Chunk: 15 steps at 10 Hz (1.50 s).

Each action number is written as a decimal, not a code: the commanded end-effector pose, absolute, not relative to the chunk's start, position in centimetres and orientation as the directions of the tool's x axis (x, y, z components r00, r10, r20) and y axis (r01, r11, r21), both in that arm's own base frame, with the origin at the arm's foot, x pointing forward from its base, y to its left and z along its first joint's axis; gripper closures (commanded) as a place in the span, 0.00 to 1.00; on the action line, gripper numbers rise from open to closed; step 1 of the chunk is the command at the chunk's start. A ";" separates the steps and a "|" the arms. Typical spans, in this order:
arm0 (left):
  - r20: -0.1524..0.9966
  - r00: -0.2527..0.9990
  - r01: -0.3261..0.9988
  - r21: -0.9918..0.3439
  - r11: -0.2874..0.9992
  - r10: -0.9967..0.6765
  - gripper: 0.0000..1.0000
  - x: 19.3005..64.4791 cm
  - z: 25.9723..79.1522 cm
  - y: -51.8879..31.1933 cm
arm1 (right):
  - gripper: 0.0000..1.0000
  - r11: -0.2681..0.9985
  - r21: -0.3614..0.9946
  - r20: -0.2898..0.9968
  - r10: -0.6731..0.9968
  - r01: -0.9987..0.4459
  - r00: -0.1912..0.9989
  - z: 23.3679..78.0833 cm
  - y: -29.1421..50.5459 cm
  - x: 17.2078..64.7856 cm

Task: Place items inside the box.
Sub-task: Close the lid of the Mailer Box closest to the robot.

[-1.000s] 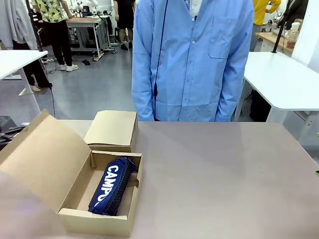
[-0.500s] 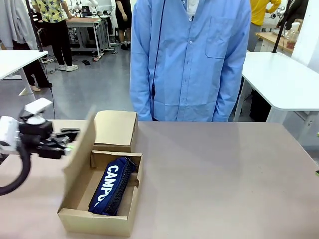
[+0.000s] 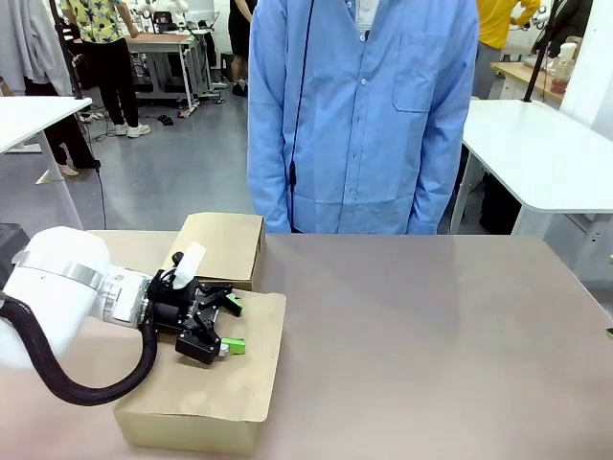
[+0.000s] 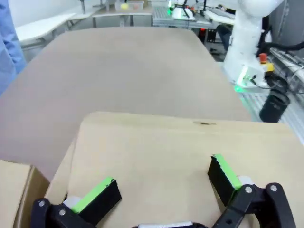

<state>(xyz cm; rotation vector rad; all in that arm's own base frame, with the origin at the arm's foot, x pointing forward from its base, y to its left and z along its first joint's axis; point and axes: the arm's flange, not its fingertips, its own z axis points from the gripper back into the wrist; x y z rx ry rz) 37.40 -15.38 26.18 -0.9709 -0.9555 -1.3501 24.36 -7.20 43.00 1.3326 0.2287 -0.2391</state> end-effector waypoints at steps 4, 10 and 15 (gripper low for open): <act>0.946 0.056 0.998 -0.054 0.014 -0.318 0.00 24.4 29.2 -9.7 | 0.00 0.203 0.934 -0.293 -0.041 0.295 0.955 43.2 -7.3 24.4; 0.902 0.355 0.915 -0.389 -0.105 -0.245 0.00 26.5 36.6 2.3 | 0.00 0.203 0.934 -0.293 -0.041 0.295 0.955 43.2 -7.3 24.4; 0.364 0.929 0.330 -0.897 0.295 0.069 0.00 30.4 35.0 12.1 | 0.00 0.203 0.934 -0.293 -0.041 0.295 0.955 43.2 -7.3 24.4</act>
